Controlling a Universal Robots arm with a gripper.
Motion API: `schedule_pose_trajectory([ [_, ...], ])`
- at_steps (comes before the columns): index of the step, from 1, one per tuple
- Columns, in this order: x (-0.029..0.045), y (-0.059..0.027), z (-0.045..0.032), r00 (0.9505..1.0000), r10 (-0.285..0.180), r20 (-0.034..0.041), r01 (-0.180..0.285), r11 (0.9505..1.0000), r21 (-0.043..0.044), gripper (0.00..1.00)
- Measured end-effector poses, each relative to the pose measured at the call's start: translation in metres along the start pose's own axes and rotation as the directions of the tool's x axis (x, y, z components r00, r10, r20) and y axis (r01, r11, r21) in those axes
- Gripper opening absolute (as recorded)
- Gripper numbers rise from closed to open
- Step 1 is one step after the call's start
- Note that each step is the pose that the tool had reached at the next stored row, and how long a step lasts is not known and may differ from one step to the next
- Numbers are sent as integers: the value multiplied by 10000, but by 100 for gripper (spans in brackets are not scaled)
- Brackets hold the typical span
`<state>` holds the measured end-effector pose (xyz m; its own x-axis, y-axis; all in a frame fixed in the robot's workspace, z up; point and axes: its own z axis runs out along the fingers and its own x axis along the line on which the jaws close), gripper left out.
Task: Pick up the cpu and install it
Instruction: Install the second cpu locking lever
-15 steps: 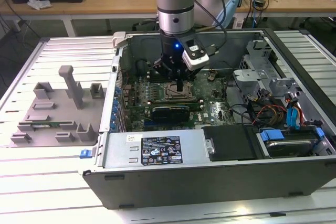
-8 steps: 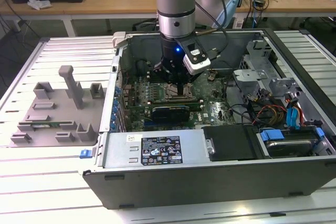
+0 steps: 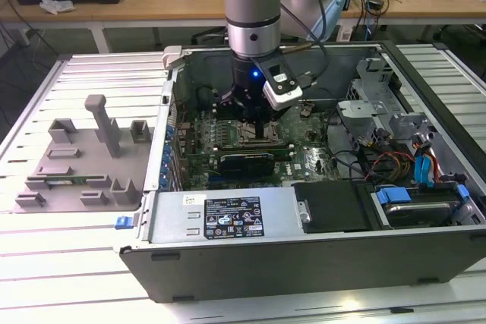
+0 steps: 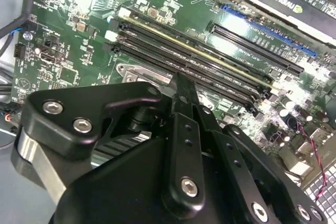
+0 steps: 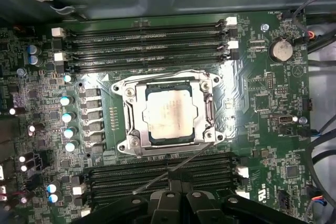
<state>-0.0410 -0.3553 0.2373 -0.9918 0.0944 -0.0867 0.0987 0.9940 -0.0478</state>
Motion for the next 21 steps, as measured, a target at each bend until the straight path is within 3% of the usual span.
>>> schedule_pose_trajectory([
  [9,15,1,41,10000,2,-3,-2,10000,0,11],
  [11,67,-4,40,10000,3,-3,-3,10000,-9,11],
  [13,68,-4,40,10000,1,-3,-1,10000,-8,11],
  [17,71,-4,53,9999,-3,-133,3,10000,3,11],
  [21,71,-4,54,9999,-5,-152,5,10000,2,11],
])
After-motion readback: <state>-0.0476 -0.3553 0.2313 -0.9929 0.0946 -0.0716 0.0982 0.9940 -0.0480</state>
